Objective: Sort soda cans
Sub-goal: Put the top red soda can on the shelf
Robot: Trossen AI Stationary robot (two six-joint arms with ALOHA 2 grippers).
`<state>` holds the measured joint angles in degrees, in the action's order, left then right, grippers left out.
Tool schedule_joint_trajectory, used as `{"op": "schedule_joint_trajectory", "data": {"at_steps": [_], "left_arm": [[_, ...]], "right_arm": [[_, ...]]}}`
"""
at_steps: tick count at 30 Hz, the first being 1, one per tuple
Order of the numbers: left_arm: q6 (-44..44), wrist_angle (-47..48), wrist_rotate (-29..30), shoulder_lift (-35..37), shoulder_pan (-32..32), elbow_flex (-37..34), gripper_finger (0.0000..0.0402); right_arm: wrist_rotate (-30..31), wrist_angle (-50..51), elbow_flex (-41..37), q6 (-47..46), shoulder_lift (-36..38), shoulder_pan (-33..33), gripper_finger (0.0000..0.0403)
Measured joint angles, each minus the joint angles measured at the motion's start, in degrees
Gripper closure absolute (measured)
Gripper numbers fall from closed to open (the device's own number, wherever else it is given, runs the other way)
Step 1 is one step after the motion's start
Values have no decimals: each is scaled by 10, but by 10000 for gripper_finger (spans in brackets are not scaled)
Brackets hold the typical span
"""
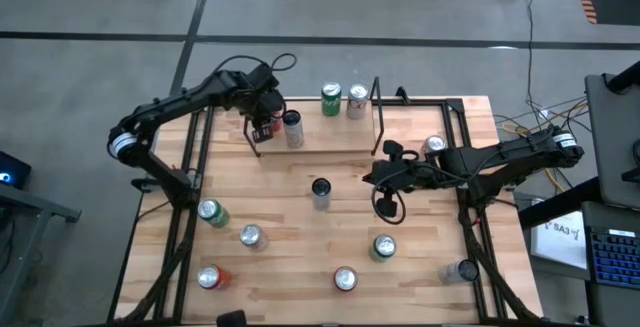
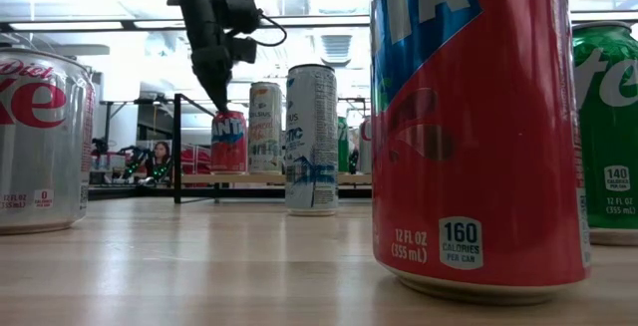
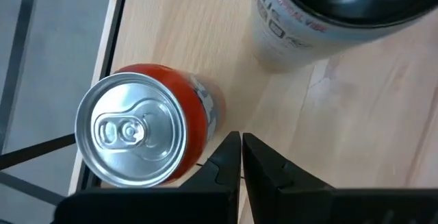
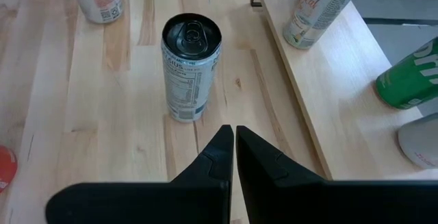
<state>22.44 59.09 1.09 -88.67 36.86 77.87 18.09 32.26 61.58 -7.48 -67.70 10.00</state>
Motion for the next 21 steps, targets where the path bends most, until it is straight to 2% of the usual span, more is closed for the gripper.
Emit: {"op": "schedule_joint_trajectory", "data": {"at_steps": [6,21], "left_arm": [[-1,-1,50,-8,1,0,401],[-7,-31,76,-9,7,0,402]], "right_arm": [[0,0,0,0,0,0,394],[0,0,0,0,0,0,394]]}}
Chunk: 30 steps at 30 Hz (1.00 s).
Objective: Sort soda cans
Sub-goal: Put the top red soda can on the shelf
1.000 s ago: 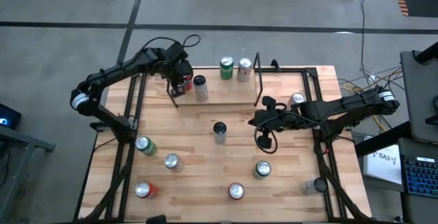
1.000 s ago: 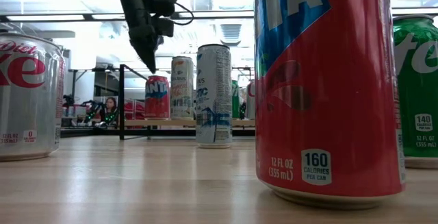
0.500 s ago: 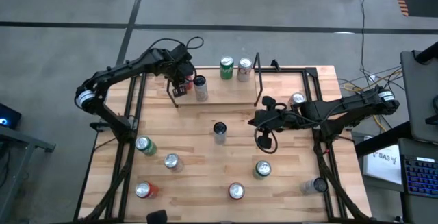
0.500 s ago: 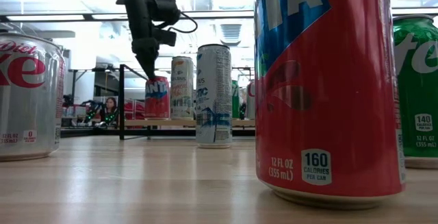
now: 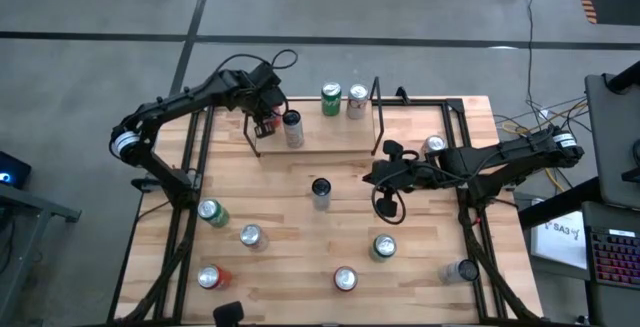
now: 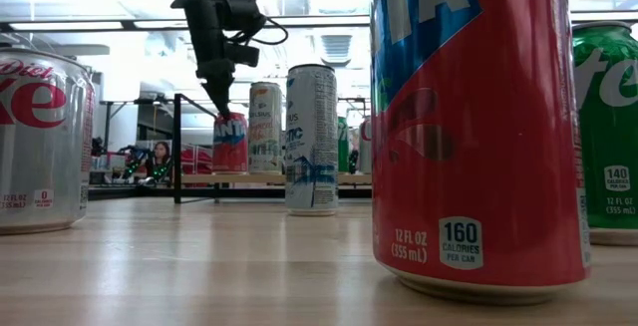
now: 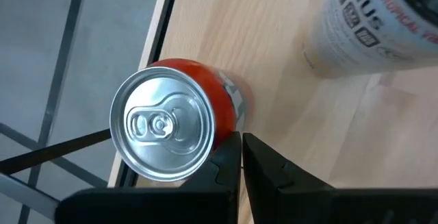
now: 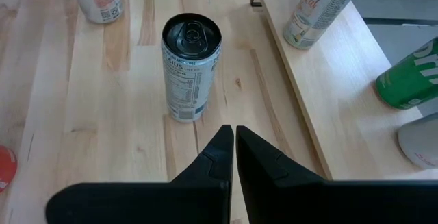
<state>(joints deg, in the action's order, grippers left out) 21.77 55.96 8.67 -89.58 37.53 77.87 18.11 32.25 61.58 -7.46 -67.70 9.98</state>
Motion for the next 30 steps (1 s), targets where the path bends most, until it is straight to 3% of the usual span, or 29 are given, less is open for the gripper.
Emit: {"op": "schedule_joint_trajectory", "data": {"at_steps": [30], "left_arm": [[-19,-11,13,0,20,0,401]], "right_arm": [[0,0,0,0,0,0,394]]}}
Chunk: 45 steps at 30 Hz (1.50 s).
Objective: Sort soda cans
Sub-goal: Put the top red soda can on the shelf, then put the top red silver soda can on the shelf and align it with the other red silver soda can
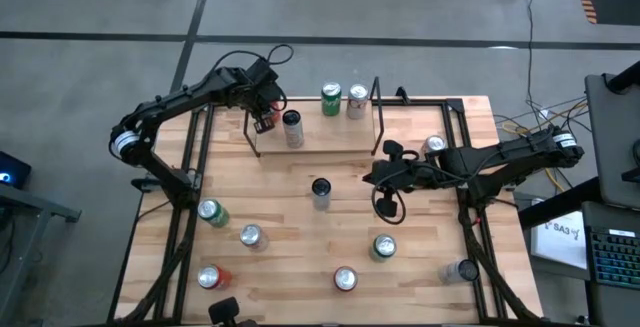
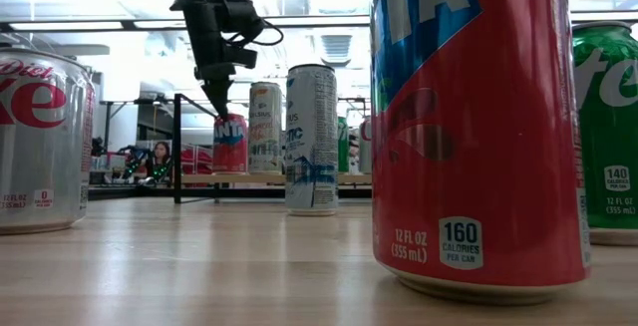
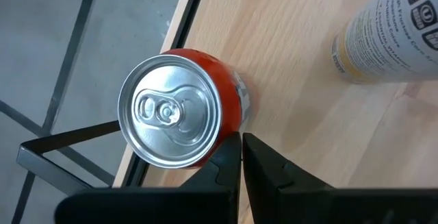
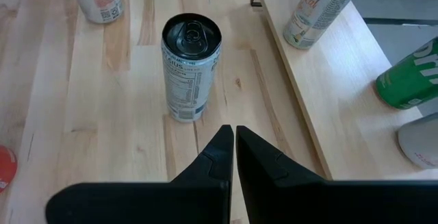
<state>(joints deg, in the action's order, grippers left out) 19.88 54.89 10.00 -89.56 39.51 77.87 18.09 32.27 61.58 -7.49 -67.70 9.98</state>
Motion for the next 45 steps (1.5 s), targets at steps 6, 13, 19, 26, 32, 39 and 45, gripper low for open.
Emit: {"op": "schedule_joint_trajectory", "data": {"at_steps": [6,13,19,26,32,39,45], "left_arm": [[-47,1,0,23,-16,0,401],[-138,-11,0,93,-65,10,401],[-193,-32,0,153,-125,1,401],[-209,-168,0,203,-207,-60,401],[-209,-295,0,253,-273,-145,401],[-199,-494,1,304,-365,-255,401],[-169,-630,1,316,-431,-323,401]], "right_arm": [[0,0,0,0,0,0,394],[0,0,0,-15,0,0,394],[0,-1,0,-22,0,0,394],[0,-35,0,-21,0,0,394],[0,-62,18,-20,0,-2,394],[0,-65,62,-65,0,-2,394],[-6,-21,86,-166,0,-2,394]]}}
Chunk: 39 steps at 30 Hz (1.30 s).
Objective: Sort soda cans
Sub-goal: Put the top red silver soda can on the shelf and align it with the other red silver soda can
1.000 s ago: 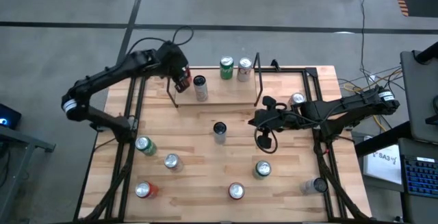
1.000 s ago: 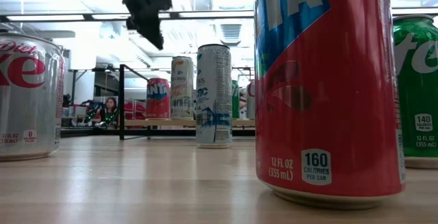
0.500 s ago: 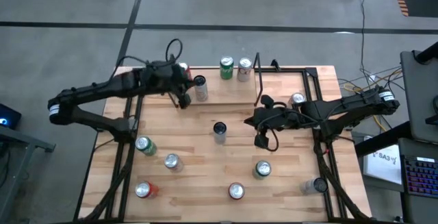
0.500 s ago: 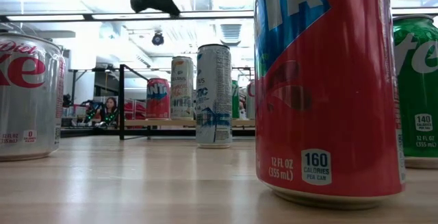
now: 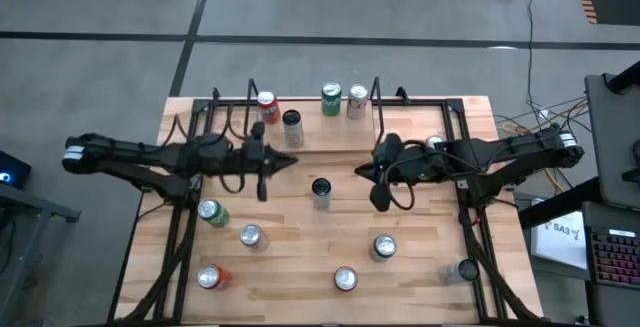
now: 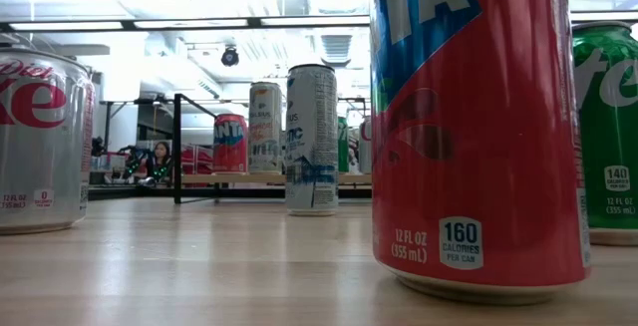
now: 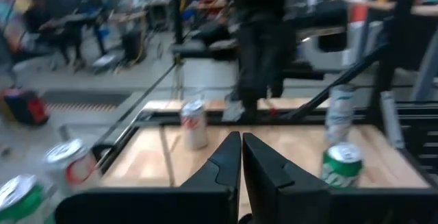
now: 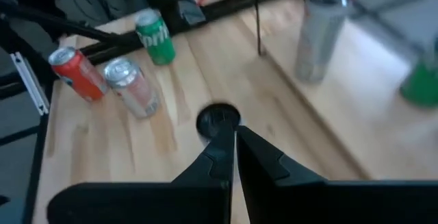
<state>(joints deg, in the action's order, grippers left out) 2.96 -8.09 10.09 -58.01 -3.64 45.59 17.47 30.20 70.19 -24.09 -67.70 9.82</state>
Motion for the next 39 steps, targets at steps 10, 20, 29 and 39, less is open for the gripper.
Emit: {"op": "schedule_joint_trajectory", "data": {"at_steps": [10,20,29,39], "left_arm": [[35,-46,0,0,-35,-23,401],[45,-69,0,0,-34,-23,401],[85,-76,0,0,-34,-22,401],[138,-79,0,0,-34,-21,401]], "right_arm": [[-46,191,9,-231,-6,-2,394],[-60,530,26,-369,-11,-82,394],[-86,596,26,-306,-10,-204,394],[-103,594,26,-225,-10,-307,394]]}}
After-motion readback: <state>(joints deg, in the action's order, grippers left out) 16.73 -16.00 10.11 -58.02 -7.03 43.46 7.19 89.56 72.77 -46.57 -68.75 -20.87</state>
